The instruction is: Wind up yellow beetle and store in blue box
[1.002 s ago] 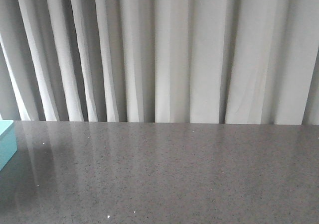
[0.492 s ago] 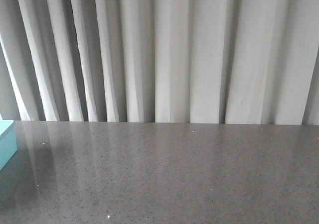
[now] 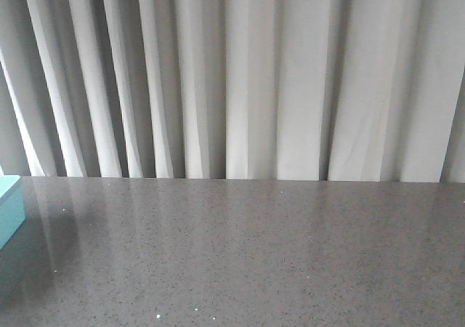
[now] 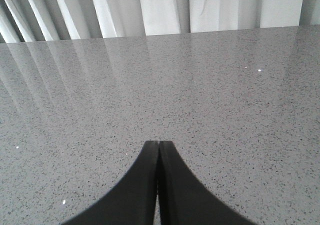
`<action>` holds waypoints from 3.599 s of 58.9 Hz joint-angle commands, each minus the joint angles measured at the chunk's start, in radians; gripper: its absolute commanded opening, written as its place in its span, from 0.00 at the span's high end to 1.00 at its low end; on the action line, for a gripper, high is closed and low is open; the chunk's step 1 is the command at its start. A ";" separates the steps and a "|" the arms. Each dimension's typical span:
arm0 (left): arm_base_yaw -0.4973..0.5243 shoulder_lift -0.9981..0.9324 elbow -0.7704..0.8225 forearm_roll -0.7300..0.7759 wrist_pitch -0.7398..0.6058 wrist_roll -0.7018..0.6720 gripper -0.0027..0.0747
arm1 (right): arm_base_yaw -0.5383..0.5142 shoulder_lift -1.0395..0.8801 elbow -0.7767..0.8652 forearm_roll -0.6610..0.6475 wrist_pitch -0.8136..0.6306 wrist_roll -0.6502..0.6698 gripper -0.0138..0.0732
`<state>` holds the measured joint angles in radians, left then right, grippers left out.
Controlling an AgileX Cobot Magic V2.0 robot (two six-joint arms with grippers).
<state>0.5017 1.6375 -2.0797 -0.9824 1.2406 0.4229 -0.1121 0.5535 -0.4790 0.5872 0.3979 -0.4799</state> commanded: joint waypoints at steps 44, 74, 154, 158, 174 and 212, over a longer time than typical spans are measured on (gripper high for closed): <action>-0.074 -1.077 1.105 -0.072 -0.196 0.171 0.97 | 0.001 0.001 -0.026 0.018 -0.056 -0.009 0.85; -0.274 -1.128 1.526 -0.254 -0.577 0.553 0.97 | 0.001 0.001 -0.026 0.019 -0.056 -0.009 0.85; -0.467 -1.604 2.081 -0.193 -1.185 0.828 0.97 | 0.001 0.001 -0.026 0.019 -0.056 -0.008 0.85; -0.467 -1.611 2.098 -0.189 -1.174 0.818 0.97 | 0.001 0.001 -0.026 0.019 -0.056 -0.008 0.85; -0.464 -1.665 2.096 0.255 -1.119 0.321 0.97 | 0.001 0.001 -0.026 0.019 -0.051 -0.008 0.85; -0.464 -1.664 2.091 0.861 -1.193 -0.465 0.97 | 0.001 0.001 -0.026 0.019 -0.051 -0.008 0.85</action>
<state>0.0423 -0.0108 0.0241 -0.1096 0.1263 -0.0297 -0.1121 0.5535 -0.4790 0.5880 0.4003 -0.4799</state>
